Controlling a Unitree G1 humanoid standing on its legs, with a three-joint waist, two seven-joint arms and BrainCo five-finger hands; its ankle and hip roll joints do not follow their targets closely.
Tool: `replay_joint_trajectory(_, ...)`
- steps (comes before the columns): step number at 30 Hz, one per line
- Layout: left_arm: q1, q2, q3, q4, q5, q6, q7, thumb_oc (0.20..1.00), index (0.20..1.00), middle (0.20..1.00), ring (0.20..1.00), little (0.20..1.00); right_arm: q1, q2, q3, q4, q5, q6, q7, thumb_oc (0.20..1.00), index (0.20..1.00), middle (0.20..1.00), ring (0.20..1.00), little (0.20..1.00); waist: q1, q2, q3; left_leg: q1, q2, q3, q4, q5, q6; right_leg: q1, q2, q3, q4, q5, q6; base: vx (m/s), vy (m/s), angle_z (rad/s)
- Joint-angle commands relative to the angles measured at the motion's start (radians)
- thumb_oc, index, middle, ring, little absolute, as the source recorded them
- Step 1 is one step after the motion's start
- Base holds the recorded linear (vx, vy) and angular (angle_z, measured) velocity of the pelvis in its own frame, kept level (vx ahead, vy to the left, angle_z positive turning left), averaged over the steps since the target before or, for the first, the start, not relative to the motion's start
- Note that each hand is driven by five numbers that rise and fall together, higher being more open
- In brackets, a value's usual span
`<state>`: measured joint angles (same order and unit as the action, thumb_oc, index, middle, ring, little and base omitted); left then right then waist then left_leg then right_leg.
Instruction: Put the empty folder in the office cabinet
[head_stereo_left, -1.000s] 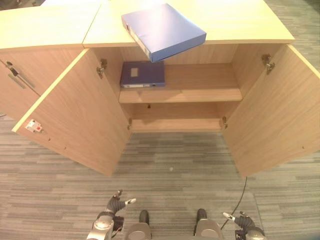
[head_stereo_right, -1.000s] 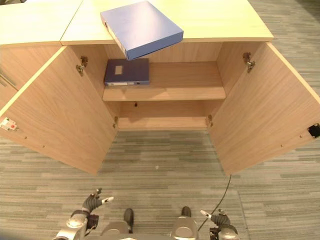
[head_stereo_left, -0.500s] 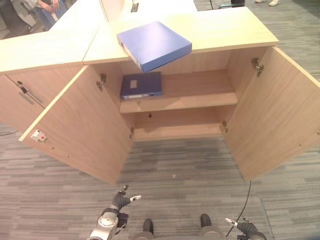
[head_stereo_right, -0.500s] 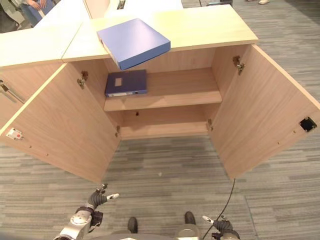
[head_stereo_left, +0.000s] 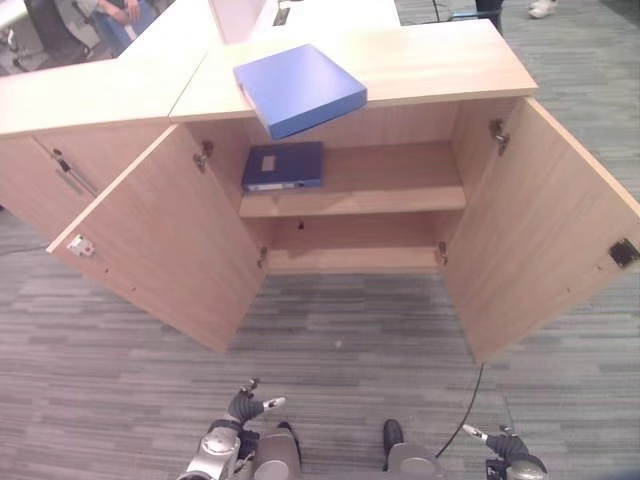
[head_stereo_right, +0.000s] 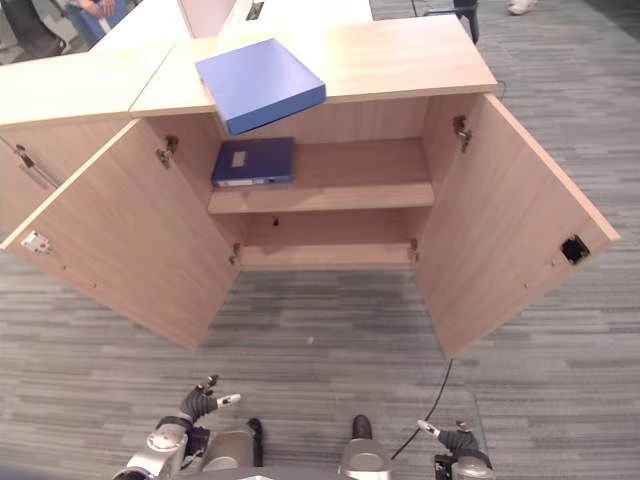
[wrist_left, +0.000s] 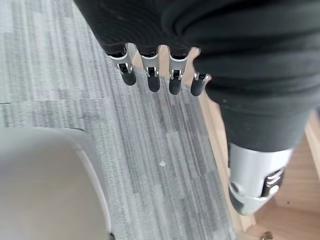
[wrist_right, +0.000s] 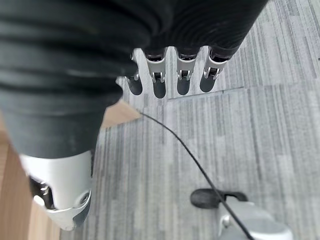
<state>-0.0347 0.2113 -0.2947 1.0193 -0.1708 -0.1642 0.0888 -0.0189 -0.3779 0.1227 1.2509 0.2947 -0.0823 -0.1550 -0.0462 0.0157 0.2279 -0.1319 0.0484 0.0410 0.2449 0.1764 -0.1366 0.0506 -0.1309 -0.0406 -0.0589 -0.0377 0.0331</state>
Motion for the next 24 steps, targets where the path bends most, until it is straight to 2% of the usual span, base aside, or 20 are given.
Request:
replay_joint_trajectory(1, -0.004, 0.061, -0.008, -0.096, 0.015, -0.02, -0.002, 1.0, 1.0, 1.0, 1.0, 1.0, 0.031, 0.0, -0.017, -0.039, 0.024, -0.007, -0.004, 1.0, 1.0, 1.0, 1.0, 1.0, 0.025, -0.01, 0.019, -0.061, 0.002, -0.001, 0.003, -0.105, 0.033, 0.107, 0.061, 0.019, 0.123, -0.103, 0.028, 0.32, 0.009, 0.4)
replay_joint_trajectory(3, -0.001, 0.07, -0.002, -0.089, 0.021, -0.013, 0.001, 1.0, 1.0, 1.0, 1.0, 1.0, 0.031, 0.007, -0.021, -0.046, 0.045, -0.011, -0.008, 1.0, 1.0, 1.0, 1.0, 1.0, 0.052, 0.015, 0.018, -0.122, 0.0, -0.005, -0.124, -0.02, 0.044, 0.15, 0.122, 0.061, 0.155, -0.155, 0.009, 0.38, -0.006, 0.22)
replay_joint_trajectory(4, -0.001, 0.07, -0.002, -0.089, 0.021, -0.013, 0.001, 1.0, 1.0, 1.0, 1.0, 1.0, 0.032, 0.008, -0.02, -0.046, 0.045, -0.011, -0.008, 1.0, 1.0, 1.0, 1.0, 1.0, 0.052, 0.009, 0.02, -0.116, -0.005, -0.002, -0.127, -0.02, 0.044, 0.151, 0.117, 0.061, 0.161, -0.162, 0.01, 0.33, -0.031, -0.33)
replay_joint_trajectory(6, 0.001, 0.069, 0.008, -0.062, 0.016, -0.012, 0.009, 1.0, 1.0, 1.0, 1.0, 1.0, 0.025, 0.019, -0.008, -0.044, 0.053, -0.014, -0.015, 1.0, 1.0, 1.0, 1.0, 1.0, 0.085, 0.014, 0.021, -0.186, -0.021, 0.001, -0.202, 0.004, 0.056, 0.203, 0.159, 0.119, 0.171, -0.194, -0.004, 0.36, -0.023, -0.43)
replay_joint_trajectory(7, 0.001, 0.07, 0.008, -0.061, 0.016, -0.013, 0.009, 1.0, 1.0, 1.0, 1.0, 1.0, 0.025, 0.019, -0.007, -0.044, 0.053, -0.014, -0.015, 1.0, 1.0, 1.0, 1.0, 1.0, 0.086, 0.008, 0.023, -0.18, -0.026, 0.005, -0.205, 0.004, 0.056, 0.205, 0.152, 0.12, 0.174, -0.2, -0.003, 0.38, -0.005, -0.66)
replay_joint_trajectory(10, 0.013, 0.067, 0.021, -0.032, 0.014, -0.012, 0.012, 1.0, 1.0, 1.0, 1.0, 1.0, 0.017, 0.028, 0.003, -0.048, 0.056, -0.015, -0.015, 1.0, 1.0, 1.0, 1.0, 1.0, 0.132, 0.005, 0.011, -0.223, -0.02, 0.009, -0.259, 0.029, 0.056, 0.274, 0.173, 0.205, 0.148, -0.204, -0.008, 0.35, 0.048, -0.41)
replay_joint_trajectory(14, 0.035, 0.065, 0.033, 0.011, 0.022, -0.012, 0.01, 1.0, 1.0, 1.0, 1.0, 1.0, 0.018, 0.033, 0.012, -0.048, 0.045, -0.017, -0.002, 1.0, 1.0, 1.0, 1.0, 1.0, 0.164, -0.008, -0.016, -0.231, -0.019, -0.074, -0.279, 0.052, 0.055, 0.33, 0.164, 0.295, 0.132, -0.218, -0.008, 0.38, 0.108, -0.55)
replay_joint_trajectory(16, 0.033, 0.064, 0.034, 0.028, 0.036, -0.01, 0.009, 1.0, 1.0, 1.0, 1.0, 1.0, 0.027, 0.043, 0.014, -0.055, 0.042, -0.019, 0.001, 1.0, 1.0, 1.0, 1.0, 1.0, 0.155, -0.014, -0.031, -0.219, -0.013, -0.054, -0.283, 0.081, 0.054, 0.34, 0.159, 0.306, 0.127, -0.227, -0.006, 0.32, 0.181, -0.42)
replay_joint_trajectory(17, 0.029, 0.07, 0.034, 0.026, 0.045, -0.01, 0.008, 1.0, 1.0, 1.0, 1.0, 1.0, 0.031, 0.051, 0.014, -0.054, 0.043, -0.02, 0.005, 1.0, 1.0, 1.0, 1.0, 1.0, 0.149, -0.029, -0.051, -0.222, -0.005, -0.02, -0.268, 0.105, 0.054, 0.34, 0.151, 0.315, 0.117, -0.226, 0.004, 0.33, 0.219, -0.36)
replay_joint_trajectory(20, 0.026, 0.075, 0.033, 0.025, 0.051, -0.011, 0.004, 1.0, 1.0, 1.0, 1.0, 1.0, 0.03, 0.056, 0.017, -0.055, 0.041, -0.019, 0.015, 1.0, 1.0, 1.0, 1.0, 1.0, 0.143, -0.052, -0.071, -0.241, 0.0, 0.022, -0.234, 0.108, 0.056, 0.336, 0.137, 0.322, 0.115, -0.204, 0.018, 0.21, 0.132, -0.18)
replay_joint_trajectory(23, 0.024, 0.082, 0.034, 0.021, 0.053, -0.011, 0.008, 1.0, 1.0, 1.0, 1.0, 1.0, 0.027, 0.061, 0.026, -0.053, 0.028, -0.017, 0.019, 1.0, 1.0, 1.0, 1.0, 1.0, 0.14, -0.097, -0.095, -0.247, -0.015, 0.066, -0.21, 0.077, 0.07, 0.321, 0.104, 0.315, 0.142, -0.12, 0.052, 0.3, 0.125, -0.21)
replay_joint_trajectory(24, 0.026, 0.089, 0.032, 0.007, 0.053, -0.011, 0.007, 1.0, 1.0, 1.0, 1.0, 1.0, 0.023, 0.06, 0.029, -0.056, 0.018, -0.016, 0.021, 1.0, 1.0, 1.0, 1.0, 1.0, 0.145, -0.114, -0.102, -0.243, -0.019, 0.086, -0.207, 0.057, 0.081, 0.311, 0.096, 0.309, 0.162, -0.055, 0.084, 0.25, 0.079, -0.24)
